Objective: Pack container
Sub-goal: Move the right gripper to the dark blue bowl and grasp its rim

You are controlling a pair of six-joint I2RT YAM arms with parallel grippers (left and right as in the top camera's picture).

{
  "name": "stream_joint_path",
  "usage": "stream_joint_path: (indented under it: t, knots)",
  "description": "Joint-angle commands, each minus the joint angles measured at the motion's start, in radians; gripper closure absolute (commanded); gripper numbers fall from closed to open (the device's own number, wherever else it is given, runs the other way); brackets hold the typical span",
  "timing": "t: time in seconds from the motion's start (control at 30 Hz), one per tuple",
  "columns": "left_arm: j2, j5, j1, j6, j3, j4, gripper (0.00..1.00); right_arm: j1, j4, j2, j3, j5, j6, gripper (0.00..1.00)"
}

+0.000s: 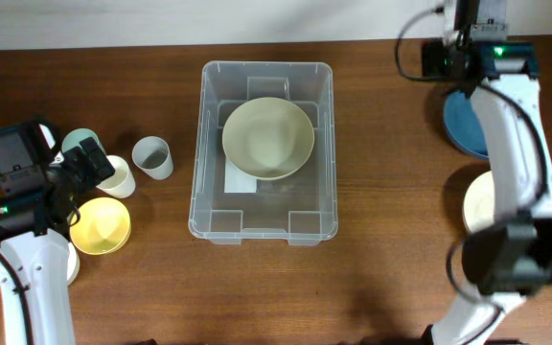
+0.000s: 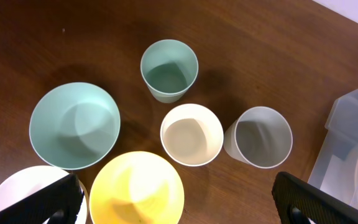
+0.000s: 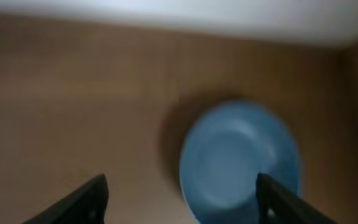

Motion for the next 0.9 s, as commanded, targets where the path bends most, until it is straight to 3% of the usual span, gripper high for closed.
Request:
stream_joint_path:
  t: [0.0, 0.7, 0.8, 0.87]
  knots:
    - [0.000, 0.011, 0.006, -0.012, 0.019, 0.001, 0.01, -0.035, -0.042, 0.117, -0.020, 0.009, -0.010, 0.29]
    - [0.000, 0.012, 0.006, -0.012, 0.019, 0.001, 0.01, -0.095, 0.022, 0.413, -0.020, 0.117, 0.024, 0.26]
    - [0.000, 0.018, 0.006, -0.012, 0.019, 0.001, 0.01, -0.106, 0.040, 0.422, -0.020, 0.117, 0.024, 0.30]
    - [0.000, 0.019, 0.005, -0.012, 0.019, 0.001, 0.01, -0.111, 0.049, 0.422, -0.020, 0.117, 0.023, 0.39]
